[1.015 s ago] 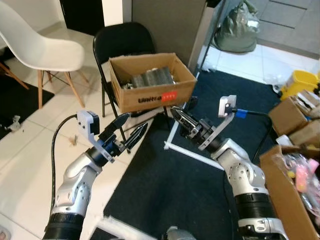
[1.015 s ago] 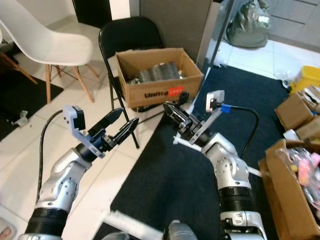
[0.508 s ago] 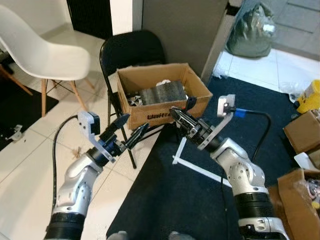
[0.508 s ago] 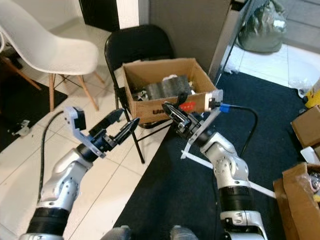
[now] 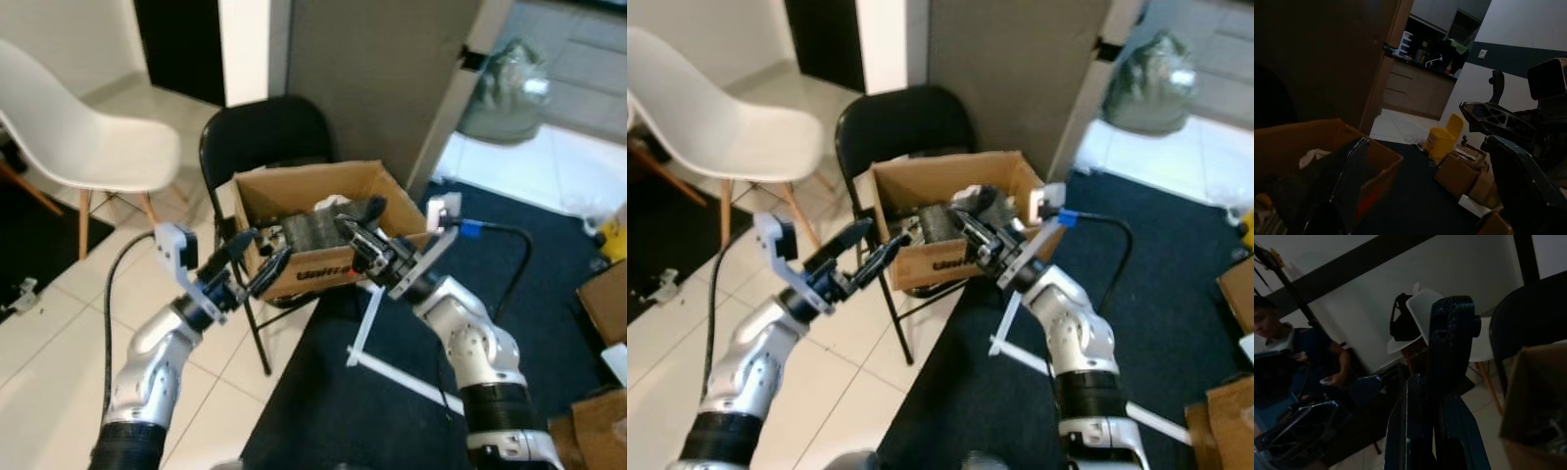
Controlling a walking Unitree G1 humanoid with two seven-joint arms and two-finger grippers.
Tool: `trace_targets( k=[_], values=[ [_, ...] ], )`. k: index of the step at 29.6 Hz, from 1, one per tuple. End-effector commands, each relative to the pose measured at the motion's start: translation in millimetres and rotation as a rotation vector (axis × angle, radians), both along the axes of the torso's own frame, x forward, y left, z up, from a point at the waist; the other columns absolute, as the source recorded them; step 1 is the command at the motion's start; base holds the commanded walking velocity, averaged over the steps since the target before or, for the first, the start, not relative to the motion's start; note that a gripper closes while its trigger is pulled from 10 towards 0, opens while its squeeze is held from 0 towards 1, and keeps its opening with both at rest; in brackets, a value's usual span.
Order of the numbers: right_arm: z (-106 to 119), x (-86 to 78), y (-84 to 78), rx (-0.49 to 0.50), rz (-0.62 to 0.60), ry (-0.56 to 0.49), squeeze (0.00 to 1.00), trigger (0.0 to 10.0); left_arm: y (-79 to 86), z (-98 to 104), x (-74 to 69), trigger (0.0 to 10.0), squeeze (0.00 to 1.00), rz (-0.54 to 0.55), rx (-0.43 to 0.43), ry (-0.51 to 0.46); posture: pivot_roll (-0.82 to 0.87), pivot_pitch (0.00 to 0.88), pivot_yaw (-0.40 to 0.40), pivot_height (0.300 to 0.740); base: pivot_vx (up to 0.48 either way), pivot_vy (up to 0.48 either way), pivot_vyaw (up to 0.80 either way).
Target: Picking trash to rubbish bin
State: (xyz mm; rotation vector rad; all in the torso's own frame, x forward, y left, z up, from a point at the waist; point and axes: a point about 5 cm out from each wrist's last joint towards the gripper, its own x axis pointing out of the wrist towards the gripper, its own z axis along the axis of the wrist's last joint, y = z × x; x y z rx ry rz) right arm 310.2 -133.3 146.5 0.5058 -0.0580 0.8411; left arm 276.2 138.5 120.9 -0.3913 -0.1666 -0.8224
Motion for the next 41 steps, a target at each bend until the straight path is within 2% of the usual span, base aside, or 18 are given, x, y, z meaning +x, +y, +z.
trace_targets(
  k=[1,20,24,26,27,28,36,41],
  values=[
    [-2,1.4,-6.2,-0.019,-0.028,0.005,0.0,10.0,-2.2,-1,0.0,10.0,0.0,-0.014,0.003,0.006,0.01,0.0,-0.05,0.74,0.48,0.0,0.0],
    [-4,2.7,-7.3,-0.017,-0.042,0.013,0.0,10.0,-1.3,-2,-1.3,10.0,0.0,-0.023,0.005,0.018,0.01,0.0,-0.05,0.74,0.469,0.0,0.0],
    [-4,5.2,-10.0,-0.094,-0.073,-0.016,0.0,10.0,-0.7,-2,-6.2,10.0,0.0,-0.044,-0.012,0.055,0.02,0.0,-0.046,0.74,0.129,0.0,0.0],
    [-3,9.4,-11.0,-0.173,-0.079,-0.043,0.0,10.0,-1.8,0,-11.8,10.0,0.0,-0.085,-0.022,0.077,0.02,0.0,-0.044,0.74,0.0,0.0,0.0],
    [-3,9.4,-11.0,-0.173,-0.079,-0.043,0.0,10.0,-1.8,0,-11.8,10.0,0.0,-0.085,-0.022,0.077,0.02,0.0,-0.044,0.74,0.0,0.0,0.0],
    [-1,14.0,-8.8,-0.245,-0.075,-0.064,0.0,10.0,-2.2,0,-15.6,10.0,0.0,-0.112,-0.018,0.09,0.03,0.0,-0.045,0.74,0.0,0.0,0.0],
    [6,20.4,-0.6,-0.381,-0.049,-0.1,0.0,10.0,-2.2,-1,-20.6,10.0,0.0,-0.149,-0.023,0.118,0.03,0.0,-0.044,0.74,0.0,0.0,0.0],
    [2,22.0,0.0,-0.418,-0.06,-0.1,0.0,10.0,-2.2,0,-22.8,10.0,0.0,-0.159,-0.022,0.133,0.03,0.0,-0.041,0.74,0.0,0.0,0.0]
  ],
)
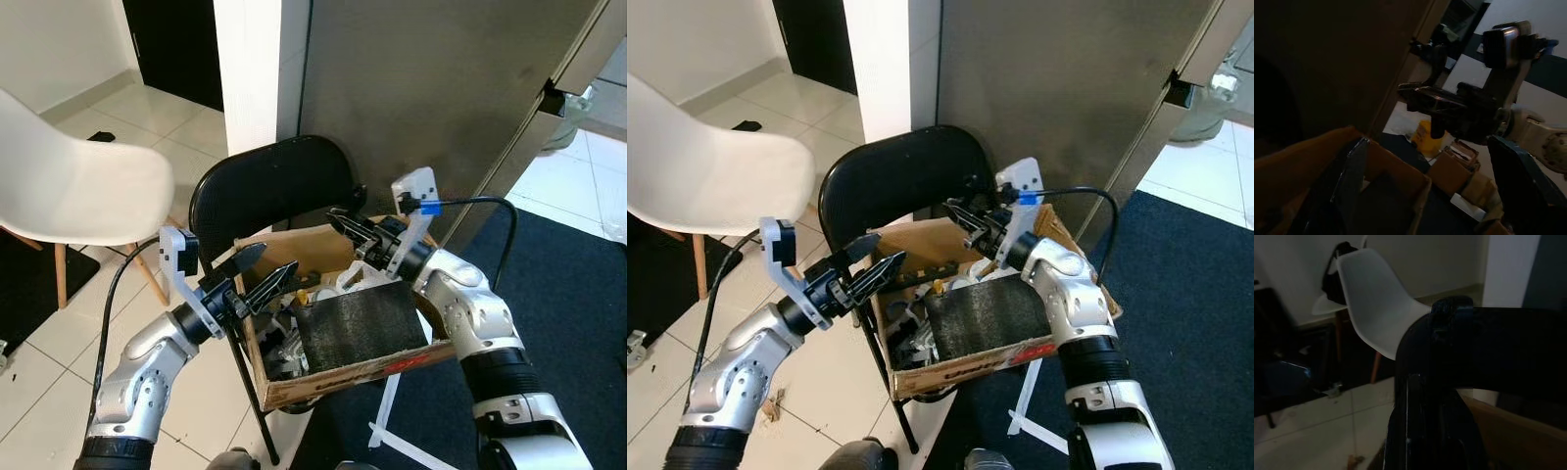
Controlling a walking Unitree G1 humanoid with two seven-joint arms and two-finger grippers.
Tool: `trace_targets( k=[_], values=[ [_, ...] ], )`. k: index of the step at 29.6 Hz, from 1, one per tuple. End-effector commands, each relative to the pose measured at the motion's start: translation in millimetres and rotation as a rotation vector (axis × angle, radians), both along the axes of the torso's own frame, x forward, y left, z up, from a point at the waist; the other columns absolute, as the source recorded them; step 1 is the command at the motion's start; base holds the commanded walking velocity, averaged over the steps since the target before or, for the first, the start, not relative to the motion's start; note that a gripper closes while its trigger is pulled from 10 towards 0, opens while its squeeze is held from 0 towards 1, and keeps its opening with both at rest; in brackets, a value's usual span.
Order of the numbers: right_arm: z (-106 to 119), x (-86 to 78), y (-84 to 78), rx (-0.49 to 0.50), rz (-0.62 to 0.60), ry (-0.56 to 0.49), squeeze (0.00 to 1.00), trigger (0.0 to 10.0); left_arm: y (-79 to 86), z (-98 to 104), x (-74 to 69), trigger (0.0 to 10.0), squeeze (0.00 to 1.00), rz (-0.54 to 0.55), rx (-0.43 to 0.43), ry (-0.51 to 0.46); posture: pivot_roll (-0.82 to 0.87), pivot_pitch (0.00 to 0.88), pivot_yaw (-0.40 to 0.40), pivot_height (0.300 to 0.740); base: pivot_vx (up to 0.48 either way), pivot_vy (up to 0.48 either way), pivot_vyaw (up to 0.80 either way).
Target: Picking trash to rubbish bin
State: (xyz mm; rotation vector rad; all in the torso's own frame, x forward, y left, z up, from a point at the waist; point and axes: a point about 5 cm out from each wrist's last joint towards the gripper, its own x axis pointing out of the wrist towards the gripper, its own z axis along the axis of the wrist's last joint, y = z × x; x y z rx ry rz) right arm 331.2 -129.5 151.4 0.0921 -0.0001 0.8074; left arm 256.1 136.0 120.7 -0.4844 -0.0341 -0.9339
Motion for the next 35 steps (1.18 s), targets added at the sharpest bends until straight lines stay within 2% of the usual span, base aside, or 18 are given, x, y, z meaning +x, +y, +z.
trace_targets(
  k=[1,8,17,18,19,20,35],
  values=[
    [-3.8,2.2,-4.6,-0.04,-0.026,0.004,0.0,10.0,0.3,-0.2,-3.2,10.0,0.0,-0.021,0.007,0.01,0.03,0.0,-0.041,0.74,0.0,0.0,0.0],
    [-6.2,5.2,-8.1,-0.082,-0.048,0.006,0.0,10.0,0.4,-0.5,-4.2,10.0,0.0,-0.027,0.006,0.014,0.03,0.0,-0.042,0.74,0.0,0.0,0.0],
    [-7.0,5.6,-7.2,-0.067,-0.047,0.005,0.0,10.0,1.3,-1.4,-6.1,10.0,0.0,-0.035,0.014,0.018,0.03,0.0,-0.041,0.74,0.0,0.0,0.0],
    [-7.2,5.8,-7.1,-0.058,-0.051,0.011,0.6,10.0,1.4,-1.5,-6.2,10.0,0.0,-0.036,0.015,0.018,0.03,0.0,-0.04,0.74,0.0,0.0,0.0],
    [-7.2,5.8,-7.1,-0.058,-0.051,0.011,0.6,10.0,1.4,-1.5,-6.2,10.0,0.0,-0.036,0.015,0.018,0.03,0.0,-0.04,0.74,0.0,0.0,0.0],
    [-7.7,6.7,-6.9,-0.039,-0.058,0.026,1.0,10.0,1.6,-1.8,-6.4,10.0,0.0,-0.037,0.015,0.019,0.03,0.0,-0.04,0.74,0.0,0.0,0.0],
    [-8.6,7.2,-7.0,-0.029,-0.061,0.031,1.0,10.0,2.1,-4.3,-7.3,10.0,0.0,-0.043,0.019,0.021,0.03,0.0,-0.044,0.74,0.0,0.0,0.0]
  ],
)
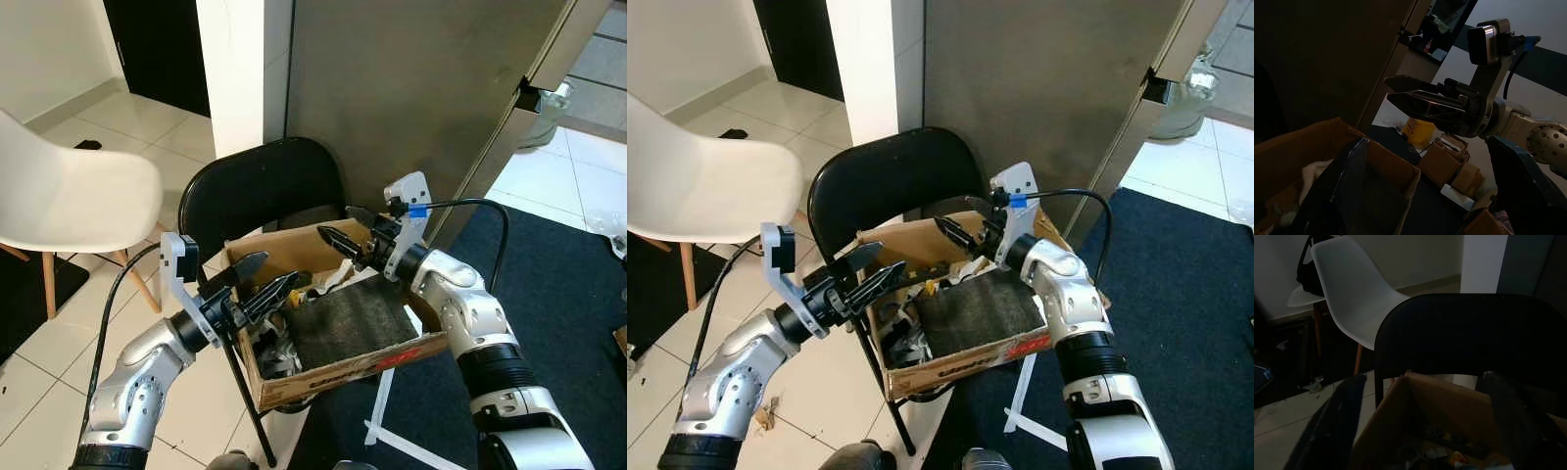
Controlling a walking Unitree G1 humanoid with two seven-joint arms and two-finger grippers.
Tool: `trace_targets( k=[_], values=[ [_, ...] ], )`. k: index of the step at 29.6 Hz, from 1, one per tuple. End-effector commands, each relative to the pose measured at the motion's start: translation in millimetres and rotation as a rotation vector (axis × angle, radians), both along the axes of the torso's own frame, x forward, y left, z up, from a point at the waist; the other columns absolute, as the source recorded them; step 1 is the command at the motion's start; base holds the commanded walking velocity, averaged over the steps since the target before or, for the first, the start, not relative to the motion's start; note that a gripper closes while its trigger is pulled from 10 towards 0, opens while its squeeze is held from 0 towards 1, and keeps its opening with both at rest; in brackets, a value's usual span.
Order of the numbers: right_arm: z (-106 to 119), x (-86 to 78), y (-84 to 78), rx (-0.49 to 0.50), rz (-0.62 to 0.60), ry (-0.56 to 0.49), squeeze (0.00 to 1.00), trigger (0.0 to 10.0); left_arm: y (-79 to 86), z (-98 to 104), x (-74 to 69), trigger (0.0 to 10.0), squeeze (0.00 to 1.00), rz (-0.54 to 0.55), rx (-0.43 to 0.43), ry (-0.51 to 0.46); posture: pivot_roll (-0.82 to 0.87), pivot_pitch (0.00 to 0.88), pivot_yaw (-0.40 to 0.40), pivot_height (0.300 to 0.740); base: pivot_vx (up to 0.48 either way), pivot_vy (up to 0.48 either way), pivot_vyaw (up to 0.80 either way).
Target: Picking trash to rubbish bin
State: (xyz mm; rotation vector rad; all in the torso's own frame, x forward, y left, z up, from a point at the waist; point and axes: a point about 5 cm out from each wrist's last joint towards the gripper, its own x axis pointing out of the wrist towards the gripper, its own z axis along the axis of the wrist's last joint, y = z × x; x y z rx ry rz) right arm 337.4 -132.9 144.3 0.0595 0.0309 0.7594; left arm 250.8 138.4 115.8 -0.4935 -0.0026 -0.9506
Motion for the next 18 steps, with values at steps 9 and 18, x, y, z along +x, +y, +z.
trace_targets(
  k=[9,18],
  values=[
    [-1.9,-0.3,-3.9,0.023,-0.007,0.005,1.0,10.0,0.5,-1.7,-1.5,10.0,0.0,-0.016,0.018,-0.006,0.03,0.0,-0.048,0.74,0.0,0.0,0.0],
    [-1.8,-2.7,-5.4,0.05,-0.012,-0.011,0.0,10.0,2.5,-3.9,2.2,10.0,0.0,0.021,0.031,0.001,0.03,0.0,-0.048,0.74,0.0,0.0,0.0]
  ],
)
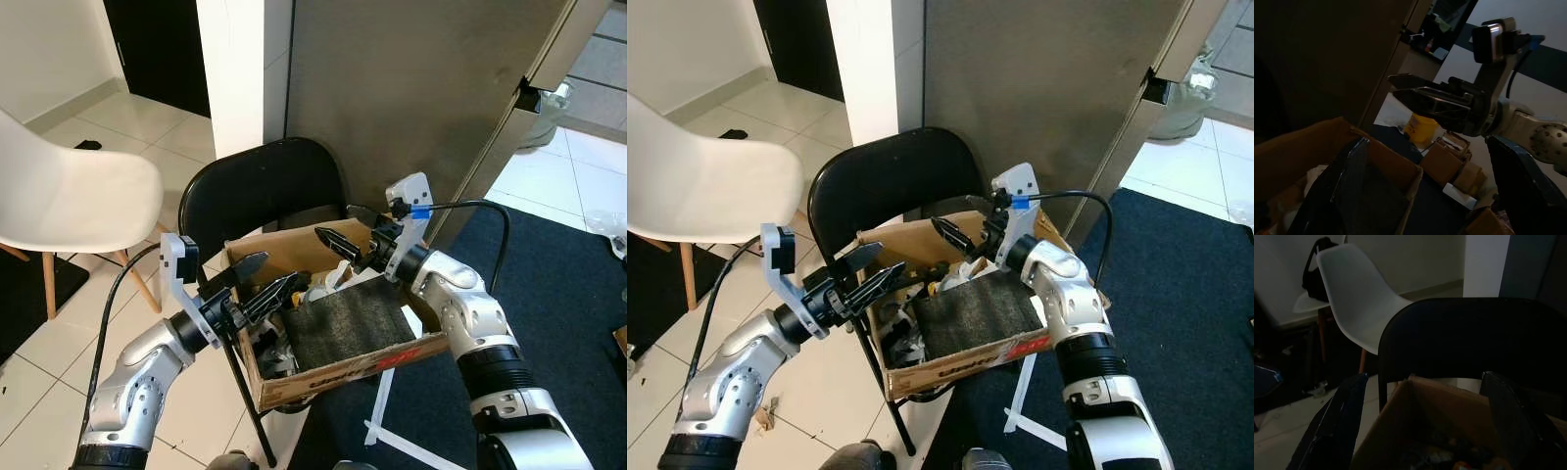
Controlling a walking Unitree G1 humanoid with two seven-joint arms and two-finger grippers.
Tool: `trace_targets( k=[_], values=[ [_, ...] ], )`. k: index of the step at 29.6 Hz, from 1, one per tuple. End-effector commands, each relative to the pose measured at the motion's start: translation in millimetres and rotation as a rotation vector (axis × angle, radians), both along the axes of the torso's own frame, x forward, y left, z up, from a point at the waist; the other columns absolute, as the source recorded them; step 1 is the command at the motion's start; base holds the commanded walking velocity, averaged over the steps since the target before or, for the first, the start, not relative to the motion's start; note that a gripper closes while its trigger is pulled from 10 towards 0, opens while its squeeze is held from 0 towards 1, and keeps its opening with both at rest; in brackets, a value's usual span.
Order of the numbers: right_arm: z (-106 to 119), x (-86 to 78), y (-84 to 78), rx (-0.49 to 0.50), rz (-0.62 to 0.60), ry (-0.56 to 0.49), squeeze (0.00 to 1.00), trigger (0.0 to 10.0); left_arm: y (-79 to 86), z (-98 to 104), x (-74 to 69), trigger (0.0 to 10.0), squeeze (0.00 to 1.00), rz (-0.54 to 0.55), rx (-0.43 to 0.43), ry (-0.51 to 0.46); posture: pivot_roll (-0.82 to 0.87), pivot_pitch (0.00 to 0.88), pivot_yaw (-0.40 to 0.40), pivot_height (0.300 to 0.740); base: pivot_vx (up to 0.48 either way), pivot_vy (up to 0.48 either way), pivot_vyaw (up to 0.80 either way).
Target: Picking trash to rubbish bin
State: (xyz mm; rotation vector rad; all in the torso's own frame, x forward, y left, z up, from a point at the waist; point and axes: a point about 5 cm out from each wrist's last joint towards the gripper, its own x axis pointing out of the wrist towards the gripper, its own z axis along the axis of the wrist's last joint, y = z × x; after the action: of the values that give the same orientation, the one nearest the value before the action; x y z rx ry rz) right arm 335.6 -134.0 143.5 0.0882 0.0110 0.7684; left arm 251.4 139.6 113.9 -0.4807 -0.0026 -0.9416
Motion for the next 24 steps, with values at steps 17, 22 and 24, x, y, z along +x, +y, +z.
trace_targets(
  k=[17,22,24],
  values=[
    [-2.3,-0.8,-3.8,0.032,-0.035,0.003,0.0,10.0,-0.5,-3.8,4.1,10.0,0.0,0.023,0.057,0.007,0.03,0.0,-0.043,0.74,-0.079,0.0,0.0],
    [-2.7,-0.8,-3.6,0.03,-0.037,0.005,0.0,10.0,-0.9,-4.3,4.1,10.0,0.0,0.022,0.062,0.006,0.03,0.0,-0.043,0.74,-0.303,0.0,0.0],
    [-2.9,-0.7,-3.5,0.028,-0.037,0.006,0.0,10.0,-1.0,-4.4,4.0,10.0,0.0,0.021,0.063,0.005,0.03,0.0,-0.043,0.74,-0.33,0.0,0.0]
  ],
)
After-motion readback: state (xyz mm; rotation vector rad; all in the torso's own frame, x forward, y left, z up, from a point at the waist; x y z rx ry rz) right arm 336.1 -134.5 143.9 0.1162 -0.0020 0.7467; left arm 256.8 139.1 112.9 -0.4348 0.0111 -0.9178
